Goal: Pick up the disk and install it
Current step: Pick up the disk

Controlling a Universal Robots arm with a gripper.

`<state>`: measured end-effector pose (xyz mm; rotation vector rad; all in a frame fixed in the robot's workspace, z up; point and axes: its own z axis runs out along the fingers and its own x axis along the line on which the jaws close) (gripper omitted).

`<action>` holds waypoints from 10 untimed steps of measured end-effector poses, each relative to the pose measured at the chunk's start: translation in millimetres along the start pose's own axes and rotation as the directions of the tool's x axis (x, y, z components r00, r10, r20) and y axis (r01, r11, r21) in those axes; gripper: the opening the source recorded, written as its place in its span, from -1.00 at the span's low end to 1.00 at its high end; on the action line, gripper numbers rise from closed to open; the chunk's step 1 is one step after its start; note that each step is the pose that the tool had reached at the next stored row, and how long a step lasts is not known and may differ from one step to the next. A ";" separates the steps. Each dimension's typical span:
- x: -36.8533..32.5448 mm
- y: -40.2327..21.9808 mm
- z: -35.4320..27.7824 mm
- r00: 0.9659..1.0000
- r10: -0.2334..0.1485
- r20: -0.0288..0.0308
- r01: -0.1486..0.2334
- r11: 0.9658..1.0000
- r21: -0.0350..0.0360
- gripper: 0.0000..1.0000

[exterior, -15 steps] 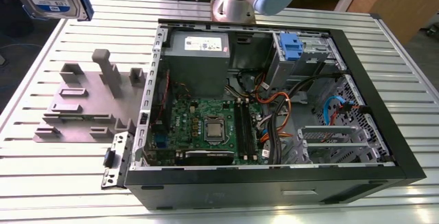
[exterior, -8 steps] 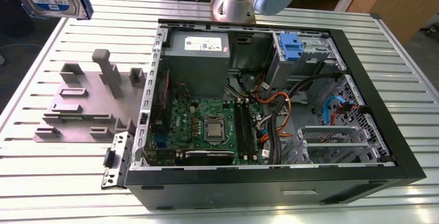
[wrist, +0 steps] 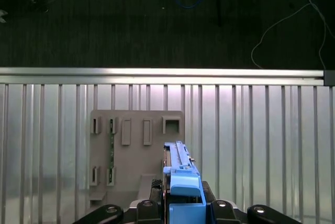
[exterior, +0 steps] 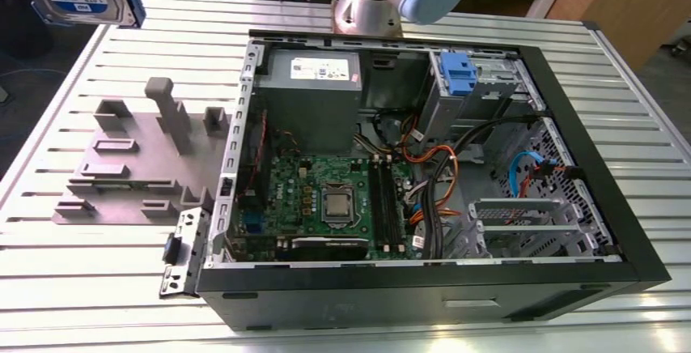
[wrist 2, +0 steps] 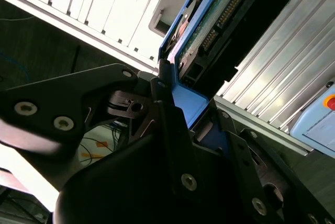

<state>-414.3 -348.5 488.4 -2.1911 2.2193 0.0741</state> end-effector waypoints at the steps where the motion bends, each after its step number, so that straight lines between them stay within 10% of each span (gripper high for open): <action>1: 1.9 -0.2 -0.1 1.000 0.000 0.000 0.000 1.000 0.000 -0.27; 10: 7.1 -4.7 -0.4 1.000 0.000 0.000 0.000 1.000 0.000 -0.27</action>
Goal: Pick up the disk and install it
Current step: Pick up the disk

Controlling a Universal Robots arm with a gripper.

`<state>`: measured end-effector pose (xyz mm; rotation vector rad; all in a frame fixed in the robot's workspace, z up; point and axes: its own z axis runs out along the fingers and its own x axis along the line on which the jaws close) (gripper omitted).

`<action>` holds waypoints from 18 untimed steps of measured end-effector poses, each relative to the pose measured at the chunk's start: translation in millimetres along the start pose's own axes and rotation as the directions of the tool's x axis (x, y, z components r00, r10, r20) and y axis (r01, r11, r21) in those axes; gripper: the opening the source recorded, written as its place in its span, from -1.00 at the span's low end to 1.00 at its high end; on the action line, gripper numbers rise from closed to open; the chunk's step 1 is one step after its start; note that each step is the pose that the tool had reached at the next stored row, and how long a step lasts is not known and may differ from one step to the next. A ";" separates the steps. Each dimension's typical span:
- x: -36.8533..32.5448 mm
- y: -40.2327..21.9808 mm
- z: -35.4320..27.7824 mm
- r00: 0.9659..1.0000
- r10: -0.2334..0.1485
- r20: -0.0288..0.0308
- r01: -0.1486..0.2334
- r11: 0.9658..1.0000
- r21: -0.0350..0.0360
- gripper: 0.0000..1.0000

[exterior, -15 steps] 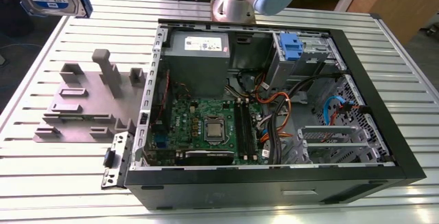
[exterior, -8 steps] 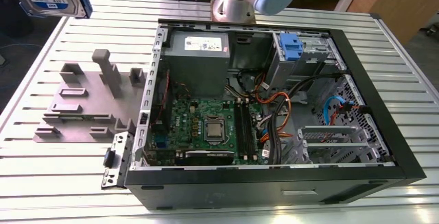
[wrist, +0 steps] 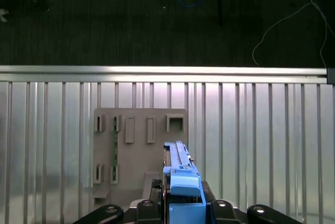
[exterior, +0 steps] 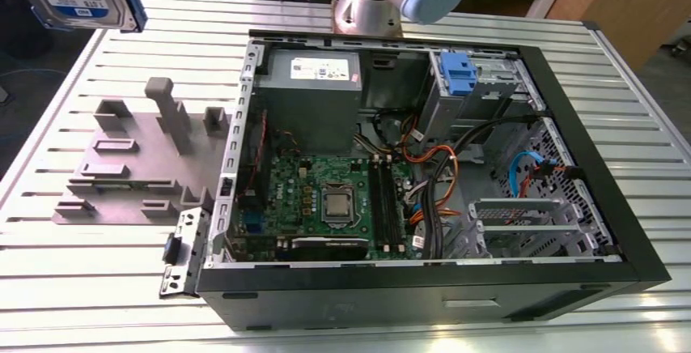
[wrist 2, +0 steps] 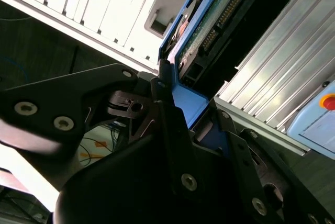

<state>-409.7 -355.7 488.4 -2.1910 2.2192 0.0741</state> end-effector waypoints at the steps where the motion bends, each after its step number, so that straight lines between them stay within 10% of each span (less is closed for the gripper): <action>1: 0.0 -1.0 0.0 1.000 0.000 0.000 0.000 1.000 0.000 -0.27; 18: -0.3 -17.4 -0.3 1.000 0.000 0.000 0.000 1.000 0.000 -0.27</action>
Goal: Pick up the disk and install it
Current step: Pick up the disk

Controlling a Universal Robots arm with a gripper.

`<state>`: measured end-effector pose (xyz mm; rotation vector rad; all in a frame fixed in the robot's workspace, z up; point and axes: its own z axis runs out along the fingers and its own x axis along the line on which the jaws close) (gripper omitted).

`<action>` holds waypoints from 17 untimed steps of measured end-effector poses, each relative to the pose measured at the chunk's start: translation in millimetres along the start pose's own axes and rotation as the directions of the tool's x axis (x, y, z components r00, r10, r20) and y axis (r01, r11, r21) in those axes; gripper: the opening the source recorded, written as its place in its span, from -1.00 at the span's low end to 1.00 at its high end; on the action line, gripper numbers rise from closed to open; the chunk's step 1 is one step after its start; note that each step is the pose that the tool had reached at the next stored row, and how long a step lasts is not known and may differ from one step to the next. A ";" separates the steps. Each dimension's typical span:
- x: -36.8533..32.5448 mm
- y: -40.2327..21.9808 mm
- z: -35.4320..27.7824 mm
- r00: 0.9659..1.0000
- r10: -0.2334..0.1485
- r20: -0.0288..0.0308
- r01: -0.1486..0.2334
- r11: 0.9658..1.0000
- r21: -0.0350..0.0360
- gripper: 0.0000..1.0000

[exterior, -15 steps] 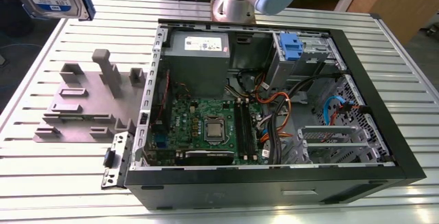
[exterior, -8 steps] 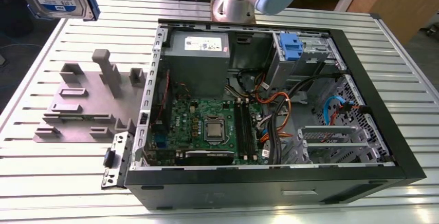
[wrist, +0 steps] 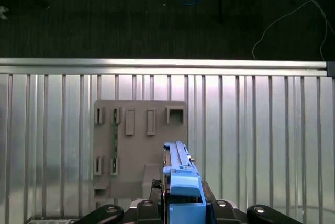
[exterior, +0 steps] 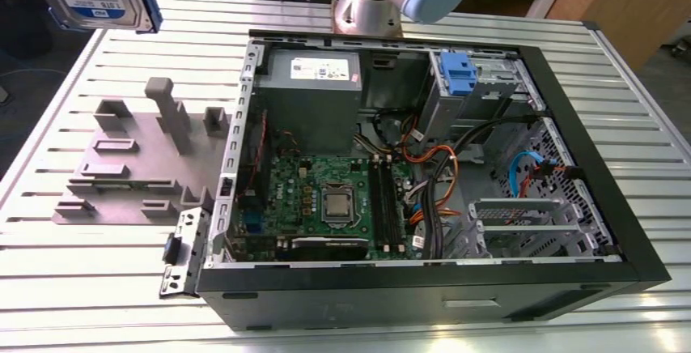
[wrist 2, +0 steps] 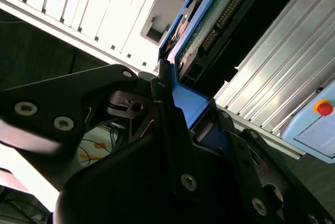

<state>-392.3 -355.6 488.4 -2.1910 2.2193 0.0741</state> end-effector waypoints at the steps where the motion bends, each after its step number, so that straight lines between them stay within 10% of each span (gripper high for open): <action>1: 0.0 -0.6 0.0 1.000 0.000 0.000 0.000 1.000 0.000 -0.27; 17: -0.1 -7.6 0.1 1.000 0.000 0.000 0.000 1.000 0.000 -0.27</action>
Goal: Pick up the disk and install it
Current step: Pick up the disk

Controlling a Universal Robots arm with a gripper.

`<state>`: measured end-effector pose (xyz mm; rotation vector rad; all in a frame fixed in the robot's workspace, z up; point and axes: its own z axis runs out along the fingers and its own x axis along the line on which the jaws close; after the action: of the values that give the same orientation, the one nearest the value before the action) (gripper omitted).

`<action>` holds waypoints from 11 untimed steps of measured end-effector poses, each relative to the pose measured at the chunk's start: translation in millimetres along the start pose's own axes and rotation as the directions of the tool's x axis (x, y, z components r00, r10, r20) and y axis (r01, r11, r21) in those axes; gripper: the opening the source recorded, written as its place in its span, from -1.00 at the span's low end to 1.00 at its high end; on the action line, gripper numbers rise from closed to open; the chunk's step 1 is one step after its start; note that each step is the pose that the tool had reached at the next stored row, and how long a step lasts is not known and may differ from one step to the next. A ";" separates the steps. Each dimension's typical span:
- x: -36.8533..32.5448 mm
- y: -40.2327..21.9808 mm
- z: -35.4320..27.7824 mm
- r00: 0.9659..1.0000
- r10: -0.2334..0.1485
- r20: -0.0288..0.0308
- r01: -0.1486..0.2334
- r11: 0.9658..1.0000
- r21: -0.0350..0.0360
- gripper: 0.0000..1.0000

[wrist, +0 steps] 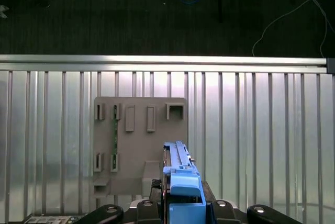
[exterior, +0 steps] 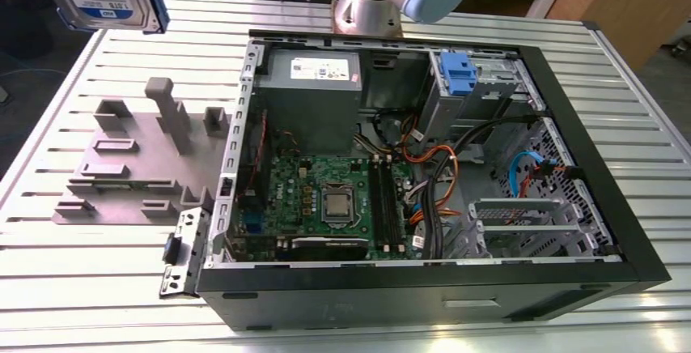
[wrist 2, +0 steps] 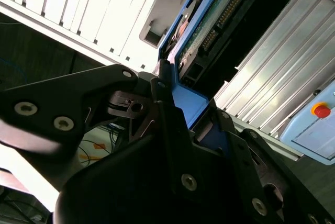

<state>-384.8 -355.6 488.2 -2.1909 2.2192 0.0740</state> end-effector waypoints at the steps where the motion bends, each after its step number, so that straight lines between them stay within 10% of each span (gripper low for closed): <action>1: 0.0 -0.5 0.0 1.000 0.000 0.000 0.000 1.000 0.000 -0.27; 11: 0.0 -4.6 0.0 1.000 0.000 0.000 0.000 1.000 0.000 -0.27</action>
<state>-380.1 -355.7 488.1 -2.1909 2.2192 0.0740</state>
